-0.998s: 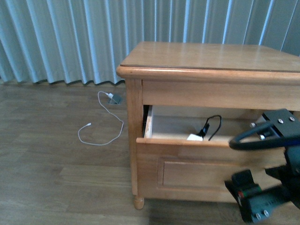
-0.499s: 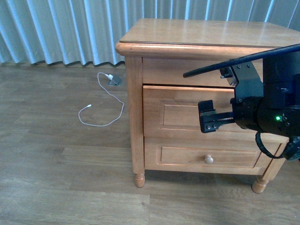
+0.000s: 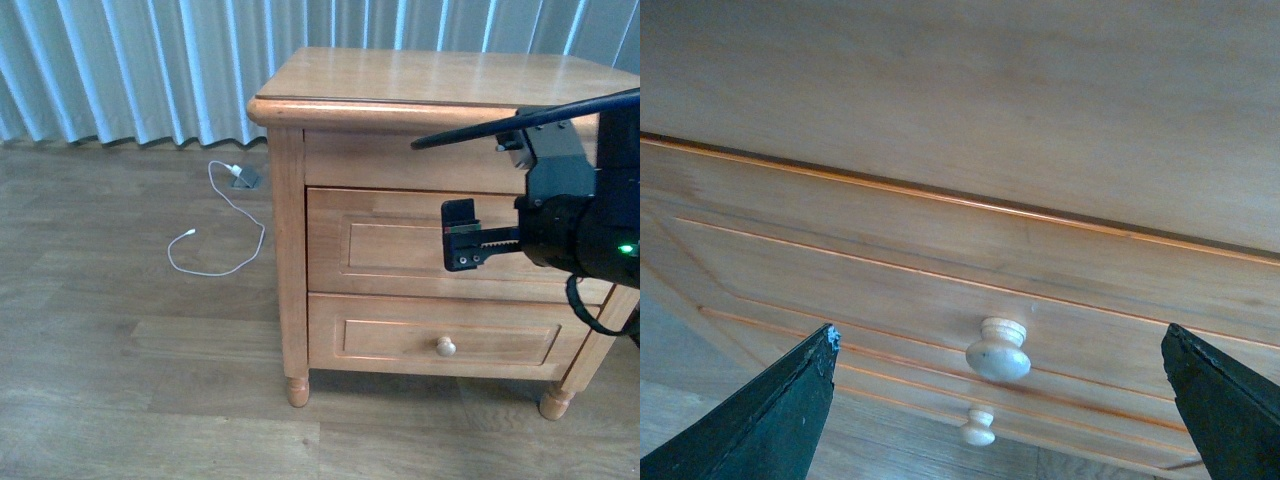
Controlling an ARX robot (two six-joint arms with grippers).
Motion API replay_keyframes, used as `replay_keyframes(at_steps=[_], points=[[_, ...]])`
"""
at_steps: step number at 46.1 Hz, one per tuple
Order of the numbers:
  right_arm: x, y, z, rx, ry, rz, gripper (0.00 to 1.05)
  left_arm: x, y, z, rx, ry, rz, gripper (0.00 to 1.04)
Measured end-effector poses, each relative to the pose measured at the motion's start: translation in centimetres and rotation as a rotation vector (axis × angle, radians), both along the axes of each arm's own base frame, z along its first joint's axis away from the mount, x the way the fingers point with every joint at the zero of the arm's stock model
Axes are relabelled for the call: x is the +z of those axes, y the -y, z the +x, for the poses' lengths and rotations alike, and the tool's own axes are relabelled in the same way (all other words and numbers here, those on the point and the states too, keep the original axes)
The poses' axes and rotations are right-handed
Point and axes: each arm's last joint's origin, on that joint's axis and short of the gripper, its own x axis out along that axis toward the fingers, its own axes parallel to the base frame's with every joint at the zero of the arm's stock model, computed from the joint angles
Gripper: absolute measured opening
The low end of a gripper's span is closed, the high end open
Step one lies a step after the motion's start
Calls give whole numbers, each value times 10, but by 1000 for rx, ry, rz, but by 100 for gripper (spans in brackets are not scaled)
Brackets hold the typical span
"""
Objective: Put charger into drawer
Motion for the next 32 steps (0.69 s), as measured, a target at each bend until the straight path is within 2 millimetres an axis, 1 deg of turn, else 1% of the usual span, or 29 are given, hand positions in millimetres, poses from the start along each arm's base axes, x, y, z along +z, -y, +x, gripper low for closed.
replay_keyframes(at_steps=[2, 8, 10, 12, 22, 26, 31, 32], points=[[6, 2, -8, 4, 9, 4, 96, 0, 0, 0, 0, 0, 0, 99], [29, 10, -44, 14, 47, 27, 96, 0, 0, 0, 0, 0, 0, 99], [40, 16, -65, 8, 59, 38, 96, 0, 0, 0, 0, 0, 0, 99], [46, 21, -79, 0, 63, 48, 96, 0, 0, 0, 0, 0, 0, 99], [76, 52, -142, -77, 104, 98, 96, 0, 0, 0, 0, 0, 0, 99], [85, 61, -167, -101, 132, 108, 96, 0, 0, 0, 0, 0, 0, 99], [91, 71, -197, -128, 155, 111, 96, 0, 0, 0, 0, 0, 0, 99], [91, 73, -206, -134, 160, 113, 96, 0, 0, 0, 0, 0, 0, 99]])
